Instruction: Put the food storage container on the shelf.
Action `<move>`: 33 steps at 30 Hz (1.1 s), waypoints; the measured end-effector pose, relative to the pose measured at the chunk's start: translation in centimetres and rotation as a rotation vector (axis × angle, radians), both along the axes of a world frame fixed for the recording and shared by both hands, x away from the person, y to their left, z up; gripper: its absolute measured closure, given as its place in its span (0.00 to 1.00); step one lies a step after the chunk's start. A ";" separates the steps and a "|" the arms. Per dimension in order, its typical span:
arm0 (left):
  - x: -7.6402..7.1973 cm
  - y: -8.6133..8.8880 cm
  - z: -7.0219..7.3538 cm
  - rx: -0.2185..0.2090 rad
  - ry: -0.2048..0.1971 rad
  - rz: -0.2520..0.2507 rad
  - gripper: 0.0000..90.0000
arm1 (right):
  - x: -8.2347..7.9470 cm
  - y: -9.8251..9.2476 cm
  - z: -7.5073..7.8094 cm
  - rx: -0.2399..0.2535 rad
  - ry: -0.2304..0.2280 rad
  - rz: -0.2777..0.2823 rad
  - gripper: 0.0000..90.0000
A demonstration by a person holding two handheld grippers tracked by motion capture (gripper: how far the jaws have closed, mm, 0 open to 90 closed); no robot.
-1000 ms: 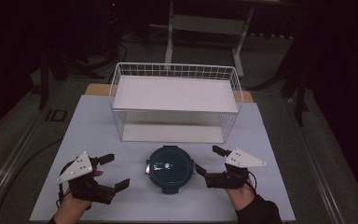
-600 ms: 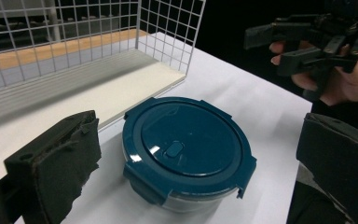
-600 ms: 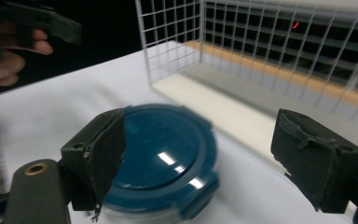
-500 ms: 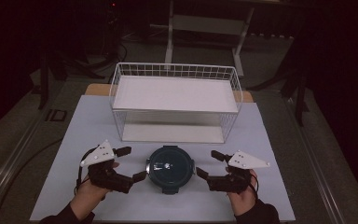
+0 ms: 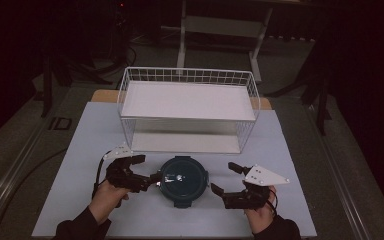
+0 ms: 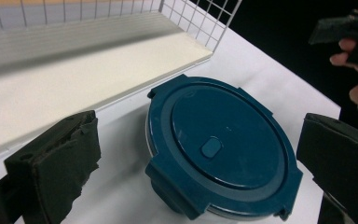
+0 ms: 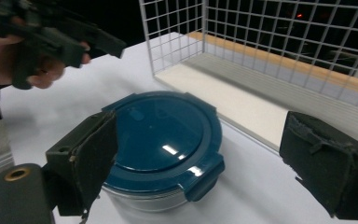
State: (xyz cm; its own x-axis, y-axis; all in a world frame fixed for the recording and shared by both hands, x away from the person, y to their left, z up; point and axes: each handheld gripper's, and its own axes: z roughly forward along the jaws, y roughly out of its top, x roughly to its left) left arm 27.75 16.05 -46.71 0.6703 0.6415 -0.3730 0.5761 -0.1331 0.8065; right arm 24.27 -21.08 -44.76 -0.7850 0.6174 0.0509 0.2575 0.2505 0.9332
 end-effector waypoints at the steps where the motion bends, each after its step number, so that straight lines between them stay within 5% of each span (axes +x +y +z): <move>1: 0.2 0.0 -0.2 -0.012 0.019 0.001 0.00 | 0.1 0.1 -0.1 0.000 0.005 0.004 0.13; 3: 0.6 0.1 -0.7 -0.029 0.085 0.003 0.00 | 0.1 0.2 -0.3 0.010 0.018 0.002 0.12; 7: 1.0 -0.2 -1.5 0.003 0.152 0.022 0.00 | 0.5 0.6 -0.4 0.026 0.026 -0.050 0.11; 8: 1.3 -0.4 -1.8 0.013 0.213 0.030 0.00 | 0.5 0.6 -0.4 0.024 0.020 -0.054 0.11; 10: 1.6 -0.6 -2.3 0.024 0.270 0.019 0.00 | 0.5 0.7 -0.4 0.017 0.021 -0.046 0.11; 16: 2.2 -0.5 -3.4 -0.010 0.410 0.006 0.04 | 0.3 0.6 -0.5 0.010 0.030 -0.031 0.11; 24: 2.8 0.2 -4.2 -0.112 0.540 0.021 0.27 | 0.3 0.6 -0.5 0.010 0.049 -0.021 0.11; 33: 3.1 0.5 -5.1 -0.163 0.617 0.023 0.50 | 0.4 0.6 -0.5 0.008 0.054 -0.015 0.11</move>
State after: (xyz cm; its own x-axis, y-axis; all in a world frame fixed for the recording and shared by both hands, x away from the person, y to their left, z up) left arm 30.81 16.58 -51.83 0.2883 0.5555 -0.7799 0.9421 -0.0191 0.3347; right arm 24.63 -20.43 -45.27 -0.7715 0.6286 0.0982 0.3113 0.2383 0.9199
